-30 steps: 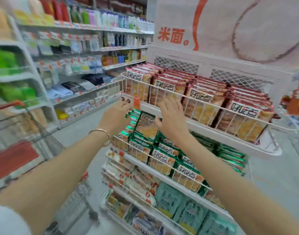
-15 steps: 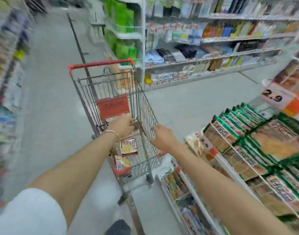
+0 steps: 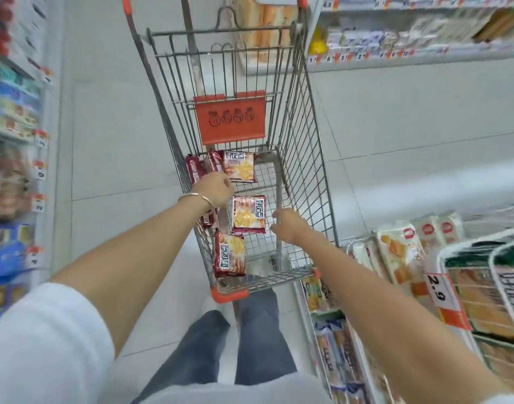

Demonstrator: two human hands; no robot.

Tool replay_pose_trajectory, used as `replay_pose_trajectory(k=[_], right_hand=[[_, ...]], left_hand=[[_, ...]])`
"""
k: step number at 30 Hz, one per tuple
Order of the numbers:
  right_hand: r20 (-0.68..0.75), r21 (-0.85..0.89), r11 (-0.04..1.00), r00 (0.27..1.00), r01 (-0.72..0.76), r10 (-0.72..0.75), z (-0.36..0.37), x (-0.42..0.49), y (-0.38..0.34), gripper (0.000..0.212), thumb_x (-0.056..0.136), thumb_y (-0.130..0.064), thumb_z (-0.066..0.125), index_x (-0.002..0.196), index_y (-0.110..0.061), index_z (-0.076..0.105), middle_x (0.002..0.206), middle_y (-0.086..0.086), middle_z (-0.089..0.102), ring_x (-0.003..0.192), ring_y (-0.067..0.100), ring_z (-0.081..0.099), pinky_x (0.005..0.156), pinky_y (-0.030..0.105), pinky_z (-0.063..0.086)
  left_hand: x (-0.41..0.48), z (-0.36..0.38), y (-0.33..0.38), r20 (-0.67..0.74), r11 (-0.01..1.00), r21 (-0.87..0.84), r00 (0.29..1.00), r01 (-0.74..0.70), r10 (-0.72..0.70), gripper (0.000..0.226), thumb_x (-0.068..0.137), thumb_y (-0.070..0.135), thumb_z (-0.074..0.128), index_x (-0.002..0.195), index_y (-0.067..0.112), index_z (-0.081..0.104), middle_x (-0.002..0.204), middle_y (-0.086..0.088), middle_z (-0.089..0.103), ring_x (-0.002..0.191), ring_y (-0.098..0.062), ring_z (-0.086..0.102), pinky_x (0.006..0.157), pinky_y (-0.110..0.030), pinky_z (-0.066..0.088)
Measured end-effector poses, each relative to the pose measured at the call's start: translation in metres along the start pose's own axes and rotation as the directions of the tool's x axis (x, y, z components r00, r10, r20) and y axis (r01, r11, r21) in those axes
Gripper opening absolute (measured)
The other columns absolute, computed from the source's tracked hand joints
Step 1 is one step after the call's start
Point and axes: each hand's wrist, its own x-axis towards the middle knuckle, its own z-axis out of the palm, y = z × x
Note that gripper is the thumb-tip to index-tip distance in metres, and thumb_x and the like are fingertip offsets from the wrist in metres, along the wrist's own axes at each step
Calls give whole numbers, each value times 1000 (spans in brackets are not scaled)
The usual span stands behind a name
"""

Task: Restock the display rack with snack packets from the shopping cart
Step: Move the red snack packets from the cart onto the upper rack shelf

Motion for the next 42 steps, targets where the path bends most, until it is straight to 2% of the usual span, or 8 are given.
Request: replay_pose_trajectory(k=[8,12,19,23,29,34,40,42], right_hand=[[212,605,693,918,-392,334,30,110,28,23,97,-12,54,120,-9,53,105,13,58,86,21,56,79,36,51],[282,542,677,866,-498,412,66,158,39,9,97,-11,56,89,-10,52,70,1,44,57,11,41,62,25,45],[341,517,703,871,-488,354,109,191,42,24,97,-19,56,113,0,60,75,-6,51,63,4,49,56,14,51],[351,514,693,861,-506,369,111,199,43,14,94,-25,66,84,-15,63,67,-4,59,59,11,59,38,12,43],[60,634,733,961,-246,271,56,202,50,21,94,-16,66,110,-7,76,89,13,76,71,29,69,68,39,59],[6,512,858,999,37,-46,-2,195,54,28,94,-13,65,121,-11,71,107,4,66,94,16,60,72,19,44],[113,813,582,989,-36,-96,-10,175,43,55,90,-6,70,140,-22,53,123,2,65,112,16,63,97,31,53],[129,935,332,992,-123,7,0,174,40,48,93,-4,65,136,-18,51,116,4,66,109,19,65,96,33,52]], left_hand=[[86,40,-7,42,966,-125,973,228,-225,28,100,19,50,86,7,71,100,-12,68,82,-22,57,71,-28,40],[116,59,-14,21,909,-241,938,342,-347,34,100,16,49,73,5,66,103,-25,68,63,-20,54,68,-29,43],[125,89,-50,81,840,-284,885,462,-459,34,99,19,49,99,-9,68,94,-14,69,78,-27,60,76,-36,50],[126,88,-56,147,764,-385,851,518,-504,31,98,22,51,98,-3,68,107,-20,71,101,-34,68,93,-50,54],[143,75,-38,121,822,-347,890,453,-439,21,99,22,51,102,8,66,91,-9,66,86,-30,62,88,-38,50],[144,68,-28,207,834,-332,897,440,-391,103,76,82,53,150,11,40,152,-12,46,137,-32,46,115,-47,36],[129,79,-37,267,762,-424,872,489,-411,106,74,62,77,157,19,26,156,-9,39,136,-27,47,106,-32,40],[127,79,-42,203,739,-440,858,510,-471,96,75,52,82,149,8,39,146,-11,51,129,-28,53,96,-29,43]])
